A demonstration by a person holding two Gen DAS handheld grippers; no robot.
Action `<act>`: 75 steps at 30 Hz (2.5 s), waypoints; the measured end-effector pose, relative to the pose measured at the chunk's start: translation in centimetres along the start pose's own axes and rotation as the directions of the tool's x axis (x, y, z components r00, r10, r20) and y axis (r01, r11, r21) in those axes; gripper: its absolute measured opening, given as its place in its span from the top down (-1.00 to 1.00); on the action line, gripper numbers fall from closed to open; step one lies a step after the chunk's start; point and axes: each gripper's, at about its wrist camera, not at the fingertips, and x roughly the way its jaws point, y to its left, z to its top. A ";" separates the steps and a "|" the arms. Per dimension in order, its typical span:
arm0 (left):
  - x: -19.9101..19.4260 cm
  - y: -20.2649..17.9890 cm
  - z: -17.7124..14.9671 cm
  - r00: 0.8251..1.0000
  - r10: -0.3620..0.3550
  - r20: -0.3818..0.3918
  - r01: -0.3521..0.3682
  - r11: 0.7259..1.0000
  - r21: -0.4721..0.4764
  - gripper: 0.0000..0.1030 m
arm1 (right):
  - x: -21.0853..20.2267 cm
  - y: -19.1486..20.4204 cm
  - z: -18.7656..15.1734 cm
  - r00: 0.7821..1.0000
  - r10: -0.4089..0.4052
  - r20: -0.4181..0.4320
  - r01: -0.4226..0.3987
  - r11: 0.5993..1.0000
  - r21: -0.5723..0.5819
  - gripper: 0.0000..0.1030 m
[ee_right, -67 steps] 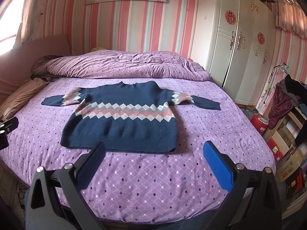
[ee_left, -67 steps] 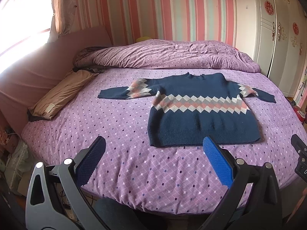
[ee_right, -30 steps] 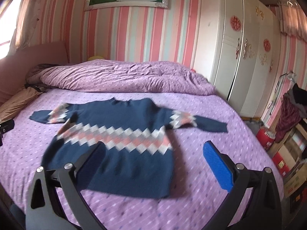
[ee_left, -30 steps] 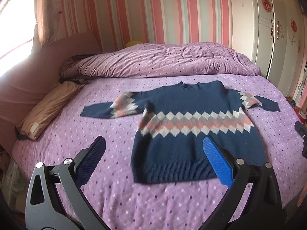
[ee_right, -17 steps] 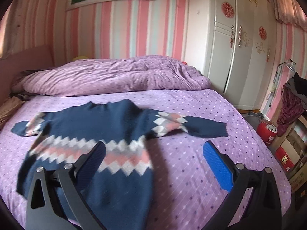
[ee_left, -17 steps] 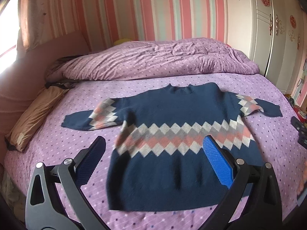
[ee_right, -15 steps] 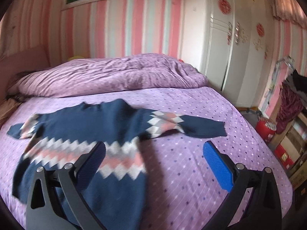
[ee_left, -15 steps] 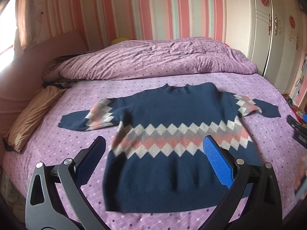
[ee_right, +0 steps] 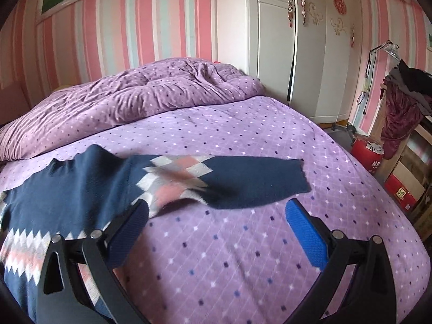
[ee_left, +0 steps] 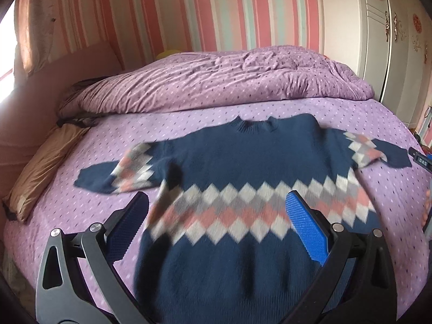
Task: Fold small clothes
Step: 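Lower the right gripper onto the nearest sleeve cuff and close it, then lift the held sleeve cuff with the right gripper across the sweater body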
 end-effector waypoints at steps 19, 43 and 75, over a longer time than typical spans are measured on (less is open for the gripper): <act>13.8 -10.8 7.1 0.995 -0.083 0.060 0.080 0.995 0.055 -0.94 | 11.8 -3.5 -0.5 0.987 -0.121 -0.108 0.133 0.986 0.102 -0.97; 15.1 -14.4 6.2 0.995 -0.080 0.058 0.073 0.991 0.116 -0.94 | 20.1 -11.9 -2.0 0.943 -0.187 -0.275 0.310 0.794 0.523 -0.97; 16.8 -5.7 5.6 0.999 -0.038 -0.018 0.039 0.999 0.025 -0.94 | 9.9 4.2 5.8 0.989 -0.132 0.069 0.131 0.991 0.019 0.76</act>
